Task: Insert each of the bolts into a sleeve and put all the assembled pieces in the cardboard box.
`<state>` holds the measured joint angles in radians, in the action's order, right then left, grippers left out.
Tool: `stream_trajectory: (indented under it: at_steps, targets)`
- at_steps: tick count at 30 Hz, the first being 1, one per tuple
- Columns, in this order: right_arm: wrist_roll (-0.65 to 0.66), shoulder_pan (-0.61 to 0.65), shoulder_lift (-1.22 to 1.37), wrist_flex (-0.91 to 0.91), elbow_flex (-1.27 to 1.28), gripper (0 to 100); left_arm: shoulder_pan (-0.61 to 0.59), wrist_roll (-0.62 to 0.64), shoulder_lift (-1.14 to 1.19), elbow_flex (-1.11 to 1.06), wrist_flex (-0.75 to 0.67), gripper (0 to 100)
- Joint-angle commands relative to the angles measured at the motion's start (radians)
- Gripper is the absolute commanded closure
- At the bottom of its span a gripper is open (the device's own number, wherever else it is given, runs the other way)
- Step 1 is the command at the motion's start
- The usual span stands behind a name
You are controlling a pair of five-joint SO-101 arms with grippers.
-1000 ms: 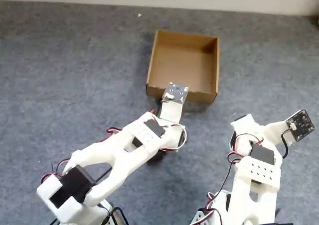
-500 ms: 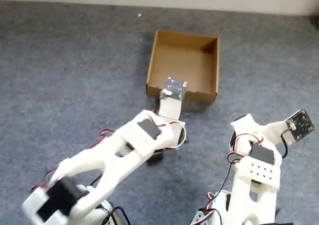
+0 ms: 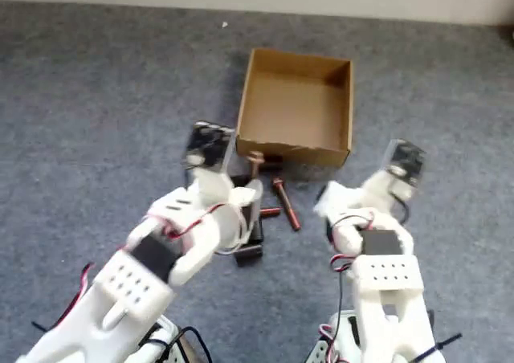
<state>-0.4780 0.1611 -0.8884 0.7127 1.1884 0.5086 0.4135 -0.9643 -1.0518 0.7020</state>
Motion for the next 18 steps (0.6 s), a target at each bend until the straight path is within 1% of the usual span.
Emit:
stream_trajectory:
  at_steps: [1,3,6,8,14,18]
  targets:
    - [0.063,0.151,-0.038,-0.045,-0.027,99.5,-0.059,-0.015,-0.255,-0.065,-0.002,99]
    - [0.068,0.183,-0.038,-0.096,-0.027,99.5,-0.077,-0.015,-0.351,-0.111,-0.002,99]
    - [0.164,0.220,-0.038,-0.156,-0.024,99.5,-0.093,-0.015,-0.486,-0.162,-0.002,99]
    - [0.206,0.251,-0.038,-0.188,-0.019,99.5,-0.096,-0.015,-0.572,-0.191,-0.002,99]
    - [0.218,0.357,-0.038,-0.245,-0.018,99.5,-0.104,-0.009,-0.785,-0.268,-0.003,99]
    - [0.219,0.404,-0.090,-0.245,-0.015,99.5,-0.105,-0.009,-0.866,-0.309,-0.003,99]
